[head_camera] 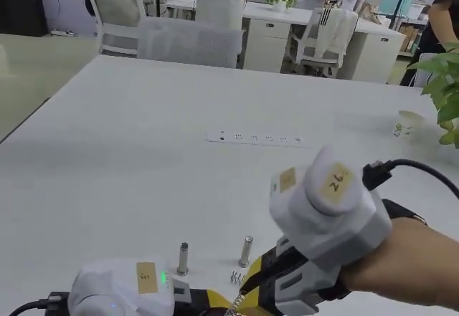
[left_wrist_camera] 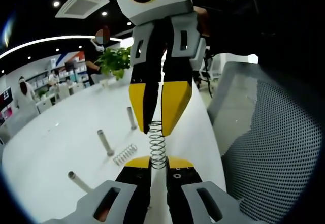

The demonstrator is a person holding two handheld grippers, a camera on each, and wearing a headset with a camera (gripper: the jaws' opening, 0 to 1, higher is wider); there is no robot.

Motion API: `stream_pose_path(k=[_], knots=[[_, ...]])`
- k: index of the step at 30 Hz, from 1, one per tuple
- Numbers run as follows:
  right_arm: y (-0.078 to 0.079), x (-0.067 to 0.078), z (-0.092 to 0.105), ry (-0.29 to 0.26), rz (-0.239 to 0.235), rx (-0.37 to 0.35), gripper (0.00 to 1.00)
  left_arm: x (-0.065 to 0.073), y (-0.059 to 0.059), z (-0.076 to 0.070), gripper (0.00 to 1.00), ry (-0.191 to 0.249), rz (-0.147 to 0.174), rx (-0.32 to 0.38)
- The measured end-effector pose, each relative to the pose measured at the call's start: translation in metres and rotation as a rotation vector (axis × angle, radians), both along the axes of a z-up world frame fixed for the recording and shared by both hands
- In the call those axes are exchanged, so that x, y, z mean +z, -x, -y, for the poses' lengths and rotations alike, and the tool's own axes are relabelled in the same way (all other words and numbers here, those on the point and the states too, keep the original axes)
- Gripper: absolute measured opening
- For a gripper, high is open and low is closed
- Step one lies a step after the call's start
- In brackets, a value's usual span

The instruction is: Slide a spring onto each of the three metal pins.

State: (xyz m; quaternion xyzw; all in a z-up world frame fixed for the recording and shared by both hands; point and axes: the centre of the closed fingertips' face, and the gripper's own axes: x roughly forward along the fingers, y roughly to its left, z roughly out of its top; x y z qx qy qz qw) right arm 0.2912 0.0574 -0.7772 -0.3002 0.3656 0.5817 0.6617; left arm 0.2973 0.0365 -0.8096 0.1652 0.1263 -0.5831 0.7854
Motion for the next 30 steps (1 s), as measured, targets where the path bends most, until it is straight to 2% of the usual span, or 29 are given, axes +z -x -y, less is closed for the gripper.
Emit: stream_pose_path(k=[12,21,23,26,30], knots=[[0.003,-0.013,-0.001,0.038,-0.019,0.020,0.09,0.009,0.002,0.005,0.02,0.027,0.003,-0.014],[0.003,-0.014,0.001,0.045,-0.026,0.019,0.08,0.011,0.003,0.007,0.02,0.034,0.002,-0.015],[0.001,-0.013,0.001,0.043,-0.015,0.016,0.08,0.012,0.001,0.007,0.03,0.039,0.009,-0.007],[0.000,-0.012,0.001,0.040,-0.018,0.009,0.08,0.013,-0.001,0.006,0.03,0.048,0.004,0.003],[-0.004,-0.010,0.004,0.043,-0.012,-0.005,0.08,0.012,-0.003,0.004,0.10,0.046,-0.002,0.017]])
